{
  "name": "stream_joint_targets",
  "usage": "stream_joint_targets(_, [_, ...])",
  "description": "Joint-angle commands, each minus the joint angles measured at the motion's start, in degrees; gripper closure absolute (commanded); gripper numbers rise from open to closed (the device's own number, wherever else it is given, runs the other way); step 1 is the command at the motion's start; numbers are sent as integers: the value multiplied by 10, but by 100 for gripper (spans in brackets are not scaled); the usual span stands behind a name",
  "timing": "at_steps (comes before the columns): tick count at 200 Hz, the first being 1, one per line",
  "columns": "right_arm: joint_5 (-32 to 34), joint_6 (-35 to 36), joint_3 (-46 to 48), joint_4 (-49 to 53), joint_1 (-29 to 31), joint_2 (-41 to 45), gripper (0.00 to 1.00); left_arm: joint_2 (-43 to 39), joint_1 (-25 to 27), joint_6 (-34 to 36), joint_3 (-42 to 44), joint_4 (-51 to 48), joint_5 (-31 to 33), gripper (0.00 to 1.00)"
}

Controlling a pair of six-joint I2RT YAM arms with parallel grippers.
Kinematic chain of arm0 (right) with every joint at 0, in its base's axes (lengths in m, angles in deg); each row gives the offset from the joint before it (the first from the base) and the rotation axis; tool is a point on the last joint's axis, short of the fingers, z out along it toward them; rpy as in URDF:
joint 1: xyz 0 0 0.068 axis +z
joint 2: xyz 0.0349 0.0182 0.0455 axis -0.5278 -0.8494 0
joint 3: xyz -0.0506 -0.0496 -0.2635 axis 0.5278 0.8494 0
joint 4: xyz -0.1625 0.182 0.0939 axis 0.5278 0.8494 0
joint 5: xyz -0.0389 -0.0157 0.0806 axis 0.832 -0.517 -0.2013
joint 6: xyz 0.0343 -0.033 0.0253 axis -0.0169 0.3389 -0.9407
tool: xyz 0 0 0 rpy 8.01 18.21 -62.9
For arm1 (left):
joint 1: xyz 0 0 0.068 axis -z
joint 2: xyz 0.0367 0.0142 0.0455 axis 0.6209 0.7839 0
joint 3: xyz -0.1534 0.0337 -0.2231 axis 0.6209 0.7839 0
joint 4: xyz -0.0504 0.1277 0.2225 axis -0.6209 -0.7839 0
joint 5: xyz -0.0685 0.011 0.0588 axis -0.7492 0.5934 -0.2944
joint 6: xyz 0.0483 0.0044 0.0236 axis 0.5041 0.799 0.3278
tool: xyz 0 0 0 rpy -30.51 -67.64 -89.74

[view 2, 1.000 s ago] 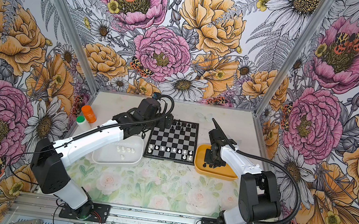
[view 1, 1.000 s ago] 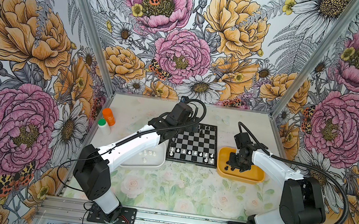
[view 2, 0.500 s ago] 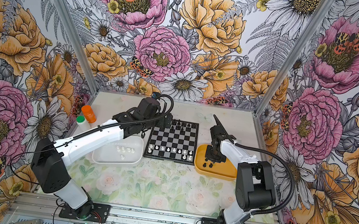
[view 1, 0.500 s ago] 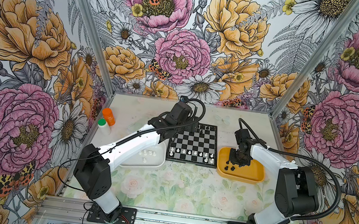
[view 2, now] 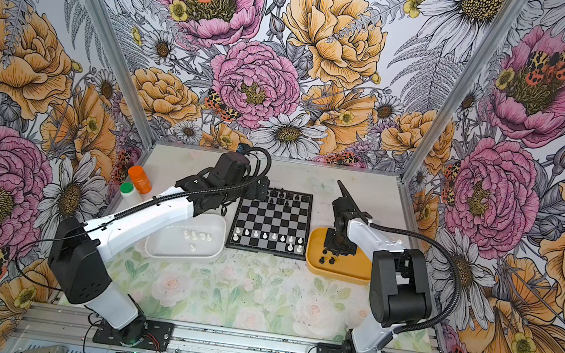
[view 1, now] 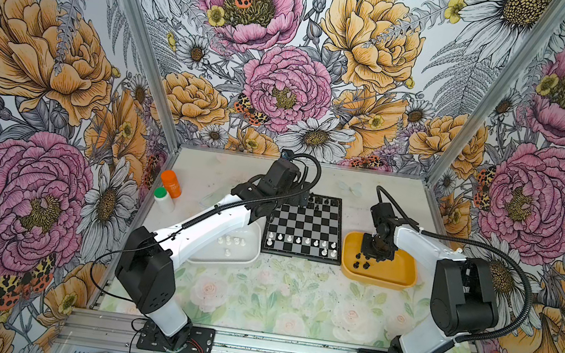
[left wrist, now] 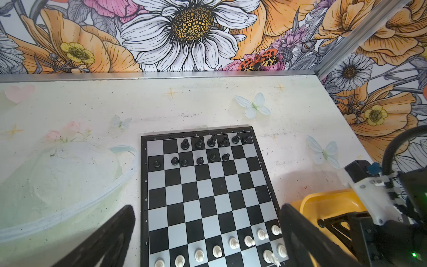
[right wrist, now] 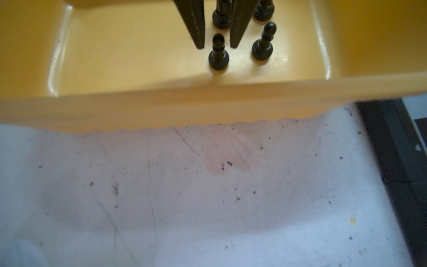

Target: Set up the chess pieces on the board

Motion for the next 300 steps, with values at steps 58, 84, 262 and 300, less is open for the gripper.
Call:
stream_joint_targets(58, [-11, 6, -21, -18, -5, -27, 79, 5, -9, 15, -25, 3, -12, 1])
stream_joint_targets(84, [-13, 6, -21, -19, -6, -30, 79, 8, -10, 16, -29, 2, -13, 1])
stream_joint_targets(262, [-12, 9, -21, -18, -7, -25, 89, 19, -13, 21, -46, -4, -15, 1])
stream_joint_targets(300, [-10, 13, -25, -8, -8, -14, 89, 17, -14, 17, -43, -4, -5, 1])
